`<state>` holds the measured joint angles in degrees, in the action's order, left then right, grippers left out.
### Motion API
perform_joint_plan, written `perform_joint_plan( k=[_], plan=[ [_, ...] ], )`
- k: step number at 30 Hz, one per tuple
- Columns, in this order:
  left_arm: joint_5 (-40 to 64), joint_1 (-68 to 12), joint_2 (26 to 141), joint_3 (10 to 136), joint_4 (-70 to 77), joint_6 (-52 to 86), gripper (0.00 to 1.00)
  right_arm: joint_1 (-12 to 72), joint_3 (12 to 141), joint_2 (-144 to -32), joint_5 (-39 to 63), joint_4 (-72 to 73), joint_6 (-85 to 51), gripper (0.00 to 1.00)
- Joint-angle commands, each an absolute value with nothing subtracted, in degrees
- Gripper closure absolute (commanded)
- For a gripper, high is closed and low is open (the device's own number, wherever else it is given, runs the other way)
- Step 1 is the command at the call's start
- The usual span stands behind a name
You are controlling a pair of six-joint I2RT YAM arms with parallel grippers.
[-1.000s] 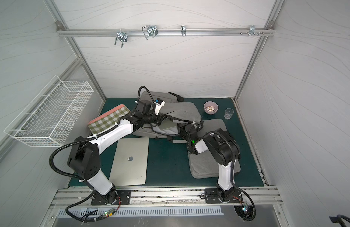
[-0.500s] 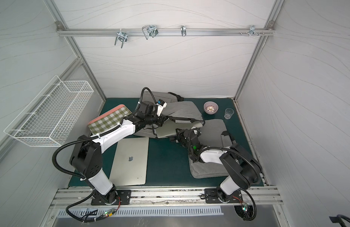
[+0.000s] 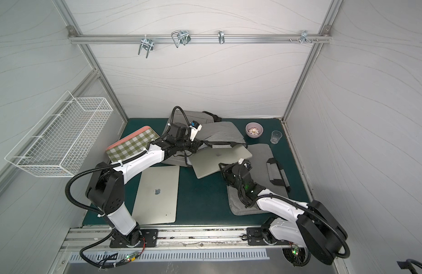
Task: Open the zippered laptop bag and take out the laptop
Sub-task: Take out the laptop from the zippered laptop bag.
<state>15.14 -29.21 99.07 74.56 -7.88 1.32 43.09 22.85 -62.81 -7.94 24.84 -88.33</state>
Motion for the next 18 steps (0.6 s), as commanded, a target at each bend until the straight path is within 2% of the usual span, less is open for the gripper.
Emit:
perform_joint_plan(
  k=[1,6,12,18],
  plan=[
    [13.19,-29.09,100.35,76.64,-2.90,1.66,1.00,41.39,24.66,-56.24,-0.45,20.45,-79.09,1.00],
    [13.23,-29.09,100.76,76.38,-2.17,2.43,1.00,36.06,24.87,-48.89,8.43,9.92,-73.05,1.00],
    [12.58,-28.92,101.35,76.53,-1.93,2.70,1.00,27.70,22.60,-40.79,18.28,4.31,-72.04,1.00],
    [12.22,-28.66,102.37,77.62,-2.13,2.52,1.00,16.74,24.61,-40.85,34.67,-0.05,-67.06,1.00]
  ],
)
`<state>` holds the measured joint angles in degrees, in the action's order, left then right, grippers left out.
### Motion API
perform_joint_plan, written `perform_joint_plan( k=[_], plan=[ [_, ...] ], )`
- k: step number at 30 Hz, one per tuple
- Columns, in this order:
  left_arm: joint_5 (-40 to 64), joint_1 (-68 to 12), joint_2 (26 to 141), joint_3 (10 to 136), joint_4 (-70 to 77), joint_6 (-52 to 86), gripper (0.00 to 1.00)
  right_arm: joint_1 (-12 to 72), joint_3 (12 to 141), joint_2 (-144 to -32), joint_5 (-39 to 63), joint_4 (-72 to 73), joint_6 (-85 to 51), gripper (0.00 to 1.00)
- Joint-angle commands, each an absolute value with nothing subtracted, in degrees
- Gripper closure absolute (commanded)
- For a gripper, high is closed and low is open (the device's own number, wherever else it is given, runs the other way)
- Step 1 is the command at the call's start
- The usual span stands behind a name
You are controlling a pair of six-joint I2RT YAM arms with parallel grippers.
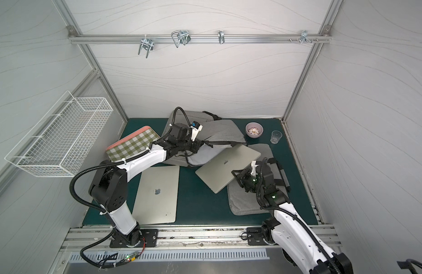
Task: Open the zippered laptop bag and take out the laptop
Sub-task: Take out the laptop from the zippered laptop bag, then place the laptop at the center of the board.
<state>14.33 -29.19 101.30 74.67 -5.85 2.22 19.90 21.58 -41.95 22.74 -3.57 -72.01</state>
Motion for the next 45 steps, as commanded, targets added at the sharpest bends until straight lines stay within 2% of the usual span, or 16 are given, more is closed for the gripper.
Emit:
perform_joint_plan(
  k=[1,4,10,15,25,29,34,45],
  plan=[
    [12.22,-28.50,102.53,77.86,-2.25,2.40,1.00,14.98,25.20,-41.52,37.77,-1.04,-65.65,1.00],
    [12.09,-28.29,102.96,78.54,-2.50,2.22,1.00,10.80,27.89,-43.40,45.88,-5.64,-58.82,1.00],
    [12.58,-27.82,103.99,79.57,-2.68,2.05,1.00,8.91,32.93,-44.20,52.50,-15.86,-48.06,1.00],
    [12.81,-27.03,104.44,80.04,-2.84,1.98,1.00,7.08,37.71,-43.17,55.31,-30.20,-35.52,1.00],
    [15.93,-25.18,105.58,83.70,-5.27,1.42,1.00,10.84,41.80,-48.38,58.72,-42.03,-19.06,1.00],
    [16.97,-25.05,105.90,84.29,-5.99,1.28,1.00,13.51,38.61,-48.63,59.08,-34.45,-21.35,1.00],
    [17.09,-25.05,105.66,84.48,-6.41,1.68,1.00,20.89,37.97,-53.47,56.93,-29.68,-21.36,1.00],
    [17.06,-25.04,105.20,84.51,-7.56,1.30,1.00,26.78,33.46,-63.81,58.17,-11.55,-29.71,1.00]
  ],
)
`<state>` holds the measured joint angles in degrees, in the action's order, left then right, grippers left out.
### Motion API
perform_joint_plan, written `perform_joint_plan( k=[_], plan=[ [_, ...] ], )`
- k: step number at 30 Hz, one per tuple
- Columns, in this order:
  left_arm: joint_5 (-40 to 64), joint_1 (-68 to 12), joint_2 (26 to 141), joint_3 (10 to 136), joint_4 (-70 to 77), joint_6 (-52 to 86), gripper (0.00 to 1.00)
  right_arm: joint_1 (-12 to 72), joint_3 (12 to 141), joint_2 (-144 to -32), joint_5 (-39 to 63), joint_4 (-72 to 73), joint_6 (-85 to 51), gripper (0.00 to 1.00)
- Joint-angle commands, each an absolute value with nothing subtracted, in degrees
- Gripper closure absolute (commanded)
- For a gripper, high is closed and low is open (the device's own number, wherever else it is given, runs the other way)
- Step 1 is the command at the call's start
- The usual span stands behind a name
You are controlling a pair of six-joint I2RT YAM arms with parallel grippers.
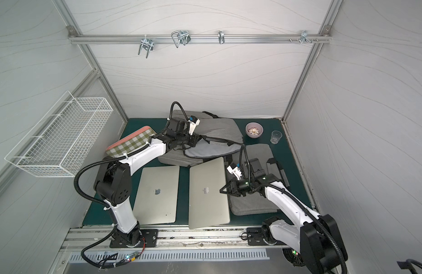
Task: Open the zippered laptop bag and take out the laptop
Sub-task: Place the laptop at the center of the board.
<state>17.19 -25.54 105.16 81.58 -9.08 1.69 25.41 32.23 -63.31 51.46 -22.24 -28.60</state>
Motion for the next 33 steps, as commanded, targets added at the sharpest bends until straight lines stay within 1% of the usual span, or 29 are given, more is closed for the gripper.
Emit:
perform_joint_plan(
  k=[1,9,16,20,24,33],
  plan=[
    [16.98,-25.05,105.05,84.38,-7.57,1.25,1.00,27.82,33.32,-64.49,57.51,-10.23,-30.33,1.00],
    [16.75,-25.05,103.91,83.19,-7.28,1.71,1.00,29.71,29.48,-69.93,55.41,1.49,-36.44,1.00],
    [16.88,-25.16,103.39,82.49,-7.38,2.02,1.00,30.13,27.08,-74.24,51.63,10.18,-40.46,1.00],
    [16.79,-25.21,103.27,82.51,-8.25,1.55,1.00,30.50,25.91,-77.25,50.61,17.67,-44.06,1.00],
    [16.70,-25.22,103.23,82.73,-8.61,1.42,1.00,30.76,24.55,-79.97,49.58,20.63,-44.39,1.00],
    [16.30,-25.48,103.36,82.68,-9.32,1.56,1.00,30.99,23.03,-82.96,47.02,20.76,-41.15,1.00]
  ],
)
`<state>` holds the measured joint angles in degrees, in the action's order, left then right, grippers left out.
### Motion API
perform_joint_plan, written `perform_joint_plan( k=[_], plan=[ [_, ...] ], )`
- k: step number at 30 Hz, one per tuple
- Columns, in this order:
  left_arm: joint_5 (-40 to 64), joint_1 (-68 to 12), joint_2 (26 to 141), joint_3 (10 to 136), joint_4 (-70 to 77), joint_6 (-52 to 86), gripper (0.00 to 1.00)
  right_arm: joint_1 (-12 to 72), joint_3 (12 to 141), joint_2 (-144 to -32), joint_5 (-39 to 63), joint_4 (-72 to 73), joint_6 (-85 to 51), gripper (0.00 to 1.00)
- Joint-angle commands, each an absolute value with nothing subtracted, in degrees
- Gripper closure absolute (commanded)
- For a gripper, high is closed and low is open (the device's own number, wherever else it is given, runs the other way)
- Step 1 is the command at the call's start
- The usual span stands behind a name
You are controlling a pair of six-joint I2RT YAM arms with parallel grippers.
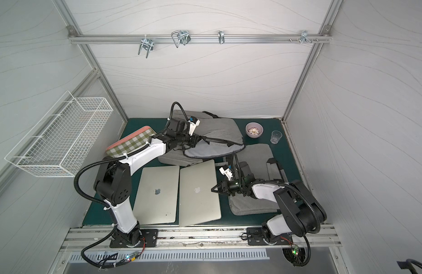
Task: Open the zippered laptop bag and take out the laptop
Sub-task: Place the laptop at the center of the board.
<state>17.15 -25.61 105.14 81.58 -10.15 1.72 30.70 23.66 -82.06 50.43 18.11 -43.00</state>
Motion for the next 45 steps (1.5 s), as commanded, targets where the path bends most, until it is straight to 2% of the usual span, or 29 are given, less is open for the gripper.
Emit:
perform_joint_plan(
  k=[1,3,6,13,25,35,45],
  plan=[
    [16.38,-25.57,103.38,82.62,-9.38,1.53,1.00,31.02,22.90,-83.15,46.83,20.75,-41.04,1.00],
    [16.35,-25.60,103.49,82.75,-9.49,1.54,1.00,30.86,22.60,-83.23,46.52,20.52,-40.71,1.00],
    [16.33,-25.70,103.60,83.05,-9.60,1.50,1.00,30.69,22.24,-83.06,46.57,19.90,-39.64,0.87],
    [16.42,-25.84,103.74,83.67,-9.80,1.57,1.00,30.76,22.70,-80.75,46.74,14.08,-35.65,0.71],
    [16.52,-26.10,104.10,84.28,-10.09,1.39,1.00,32.40,25.41,-77.41,45.66,2.73,-28.33,0.61],
    [16.96,-26.19,104.76,84.82,-10.28,1.63,1.00,34.73,28.33,-75.72,43.73,-6.47,-23.14,0.60],
    [17.27,-26.25,105.11,85.19,-10.08,1.59,1.00,35.45,29.78,-72.86,41.01,-15.02,-19.95,0.54]
  ],
)
